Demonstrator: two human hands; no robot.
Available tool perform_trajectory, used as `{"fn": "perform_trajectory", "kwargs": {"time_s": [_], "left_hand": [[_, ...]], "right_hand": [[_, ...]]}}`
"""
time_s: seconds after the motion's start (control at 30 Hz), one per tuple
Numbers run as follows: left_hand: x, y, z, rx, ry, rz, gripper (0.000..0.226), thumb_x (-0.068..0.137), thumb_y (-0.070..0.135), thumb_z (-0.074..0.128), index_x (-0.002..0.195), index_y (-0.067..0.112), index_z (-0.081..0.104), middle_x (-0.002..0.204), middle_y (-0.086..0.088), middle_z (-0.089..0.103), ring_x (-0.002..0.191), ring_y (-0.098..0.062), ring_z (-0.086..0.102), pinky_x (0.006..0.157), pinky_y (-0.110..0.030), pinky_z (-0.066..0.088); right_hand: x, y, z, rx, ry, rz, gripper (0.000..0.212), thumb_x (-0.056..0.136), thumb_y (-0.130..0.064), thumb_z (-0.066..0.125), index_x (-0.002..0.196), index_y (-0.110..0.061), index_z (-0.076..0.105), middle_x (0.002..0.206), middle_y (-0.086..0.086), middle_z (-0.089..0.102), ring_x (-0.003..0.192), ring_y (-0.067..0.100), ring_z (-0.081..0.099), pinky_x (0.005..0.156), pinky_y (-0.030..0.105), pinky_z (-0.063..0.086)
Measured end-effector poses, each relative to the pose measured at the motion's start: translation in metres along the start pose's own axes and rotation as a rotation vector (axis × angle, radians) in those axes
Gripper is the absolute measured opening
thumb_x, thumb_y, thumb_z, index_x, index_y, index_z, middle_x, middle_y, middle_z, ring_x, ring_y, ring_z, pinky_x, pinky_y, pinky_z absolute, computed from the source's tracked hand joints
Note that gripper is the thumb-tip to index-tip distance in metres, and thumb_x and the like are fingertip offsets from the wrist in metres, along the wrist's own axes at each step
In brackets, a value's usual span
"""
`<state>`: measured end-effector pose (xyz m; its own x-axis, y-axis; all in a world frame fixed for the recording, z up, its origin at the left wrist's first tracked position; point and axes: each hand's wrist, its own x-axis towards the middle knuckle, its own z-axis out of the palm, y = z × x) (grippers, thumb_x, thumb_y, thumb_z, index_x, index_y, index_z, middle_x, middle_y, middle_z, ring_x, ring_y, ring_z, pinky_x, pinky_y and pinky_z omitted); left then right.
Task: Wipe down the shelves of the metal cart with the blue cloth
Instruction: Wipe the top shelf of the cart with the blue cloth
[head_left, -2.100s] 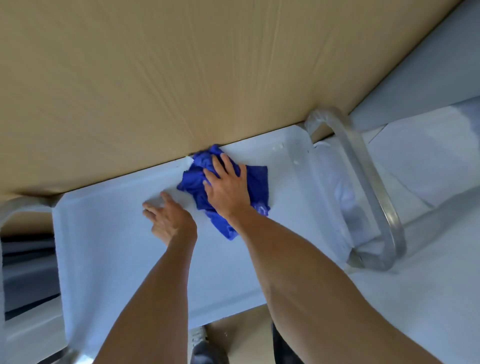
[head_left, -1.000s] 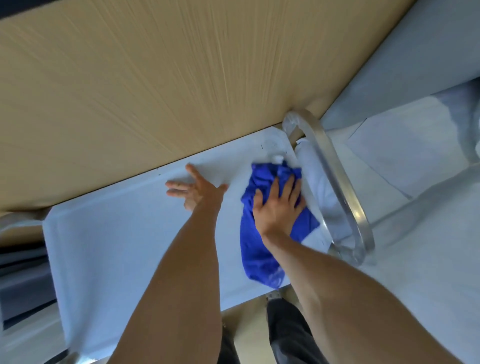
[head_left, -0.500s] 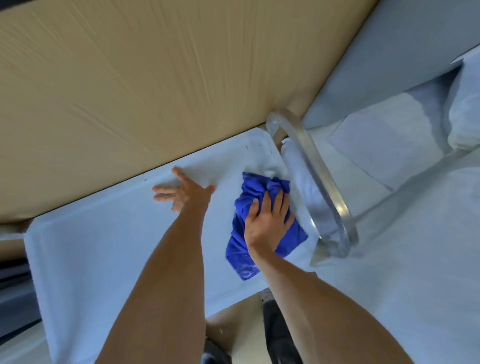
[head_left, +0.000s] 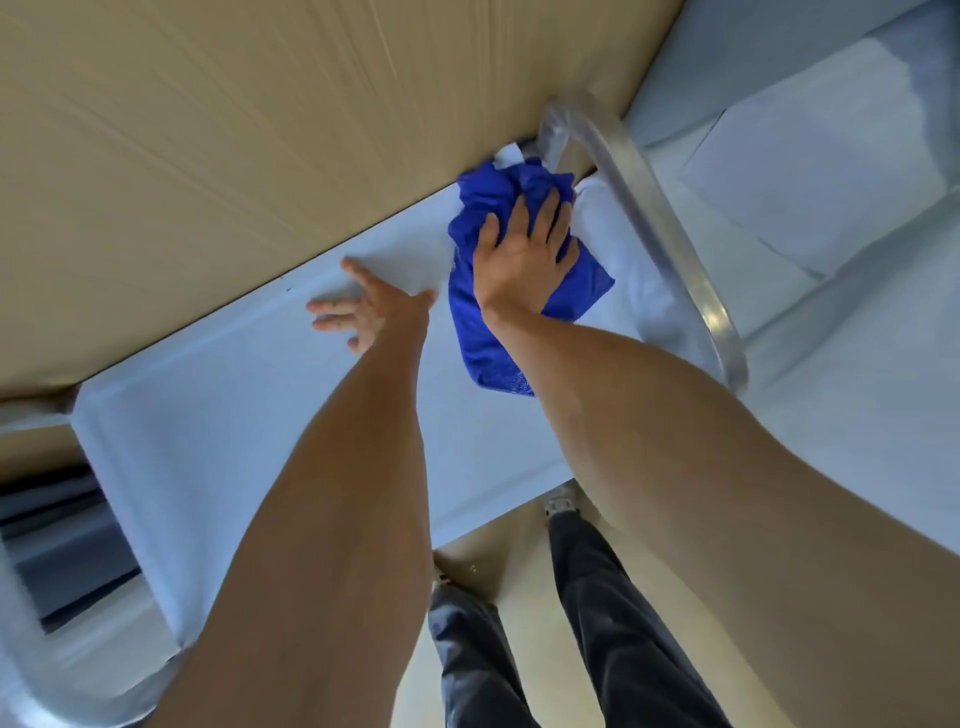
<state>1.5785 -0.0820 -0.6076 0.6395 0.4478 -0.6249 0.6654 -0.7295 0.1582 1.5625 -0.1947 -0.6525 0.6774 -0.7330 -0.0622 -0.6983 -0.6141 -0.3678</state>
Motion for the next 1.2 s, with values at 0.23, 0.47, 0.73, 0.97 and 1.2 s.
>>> {"fn": "perform_trajectory", "kwargs": {"time_s": [0.23, 0.47, 0.73, 0.97, 1.2], "left_hand": [[-0.018, 0.005, -0.012, 0.09, -0.021, 0.003, 0.107, 0.083, 0.049, 0.071, 0.155, 0.028, -0.006, 0.154, -0.034, -0.019, 0.145, -0.048, -0.011, 0.112, -0.059, 0.022], [-0.071, 0.003, 0.011, 0.224, -0.151, 0.142, 0.12, 0.073, 0.042, 0.082, 0.153, 0.036, -0.008, 0.153, -0.029, -0.026, 0.146, -0.044, -0.012, 0.107, -0.061, 0.034], [-0.06, -0.001, 0.032, 0.192, -0.084, 0.18, 0.118, 0.073, 0.037, 0.083, 0.152, 0.039, -0.005, 0.152, -0.026, -0.031, 0.144, -0.046, -0.018, 0.1, -0.045, 0.045], [-0.062, -0.005, 0.034, 0.179, -0.057, 0.198, 0.119, 0.072, 0.034, 0.085, 0.153, 0.039, -0.002, 0.153, -0.027, -0.029, 0.144, -0.047, -0.016, 0.101, -0.043, 0.044], [-0.072, -0.014, 0.028, 0.192, -0.038, 0.241, 0.114, 0.074, 0.042, 0.082, 0.153, 0.04, 0.0, 0.154, -0.026, -0.027, 0.145, -0.047, -0.015, 0.097, -0.041, 0.047]], "right_hand": [[-0.134, 0.131, -0.066, -0.074, -0.102, 0.385, 0.066, 0.098, -0.055, 0.022, 0.152, -0.02, 0.037, 0.163, 0.01, 0.022, 0.151, 0.027, 0.016, 0.115, 0.048, 0.021], [-0.127, 0.135, -0.077, -0.18, -0.198, 0.275, 0.072, 0.097, -0.05, 0.018, 0.15, -0.004, 0.035, 0.159, 0.025, 0.021, 0.149, 0.039, 0.016, 0.119, 0.051, 0.018], [0.013, 0.058, -0.044, -0.157, -0.21, -0.093, 0.059, 0.096, -0.047, 0.036, 0.144, -0.014, 0.042, 0.143, 0.022, 0.046, 0.129, 0.039, 0.044, 0.109, 0.053, 0.027], [0.0, 0.063, -0.042, -0.08, -0.139, 0.097, 0.061, 0.096, -0.055, 0.033, 0.144, -0.02, 0.044, 0.139, 0.018, 0.051, 0.124, 0.034, 0.047, 0.104, 0.048, 0.03], [-0.058, 0.139, -0.097, -0.202, -0.245, 0.407, 0.063, 0.1, -0.055, 0.027, 0.142, -0.01, 0.041, 0.138, 0.022, 0.049, 0.122, 0.04, 0.048, 0.101, 0.05, 0.035]]}}
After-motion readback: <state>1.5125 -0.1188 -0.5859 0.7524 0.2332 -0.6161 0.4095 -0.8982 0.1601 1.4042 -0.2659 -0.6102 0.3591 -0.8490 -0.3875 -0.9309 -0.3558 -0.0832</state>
